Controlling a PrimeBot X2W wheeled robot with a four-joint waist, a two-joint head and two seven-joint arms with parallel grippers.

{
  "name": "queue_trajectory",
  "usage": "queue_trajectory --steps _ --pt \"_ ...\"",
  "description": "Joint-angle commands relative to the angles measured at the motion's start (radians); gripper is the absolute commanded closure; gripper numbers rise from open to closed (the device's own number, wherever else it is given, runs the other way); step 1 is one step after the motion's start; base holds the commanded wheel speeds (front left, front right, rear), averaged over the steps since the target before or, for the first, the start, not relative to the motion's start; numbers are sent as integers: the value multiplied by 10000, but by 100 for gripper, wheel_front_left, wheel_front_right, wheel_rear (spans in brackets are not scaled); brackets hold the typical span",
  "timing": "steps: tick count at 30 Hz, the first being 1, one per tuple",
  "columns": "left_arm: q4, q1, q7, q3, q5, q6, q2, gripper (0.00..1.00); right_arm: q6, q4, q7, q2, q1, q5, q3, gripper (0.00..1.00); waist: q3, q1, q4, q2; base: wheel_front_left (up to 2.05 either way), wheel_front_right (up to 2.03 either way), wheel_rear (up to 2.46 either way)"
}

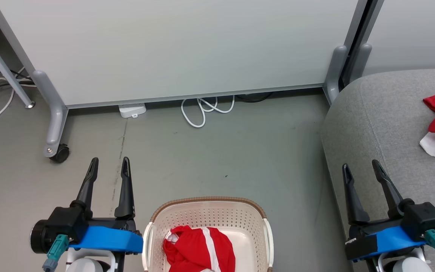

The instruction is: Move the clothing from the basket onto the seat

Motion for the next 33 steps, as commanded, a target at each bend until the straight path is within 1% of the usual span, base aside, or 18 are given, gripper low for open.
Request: queue_trajectory --steps 1,11,14,22,33 --pt "27 22 -26 -35 6 -69 -13 0 5 8 -5 20 106 38 24 0 15 -1 2 0 0 0 0" --pt "85 -64 -27 -91 -94 -50 -17 0 5 40 -5 20 17 108 95 0 72 -1 33 0 0 0 0" --pt "193 -188 -27 -327 -9 -51 -23 0 5 27 -5 20 -28 89 66 0 106 -1 50 0 0 0 0" --pt "1043 -1100 -27 -1678 -227 -52 487 0 5 -98 -5 19 -417 -9 45 0 487 -1 -95 0 0 0 0" --pt "3054 -3450 -28 -4448 -733 -50 1358 0 5 -485 -5 16 -1446 -230 -95 0 2098 -1 -592 0 0 0 0"
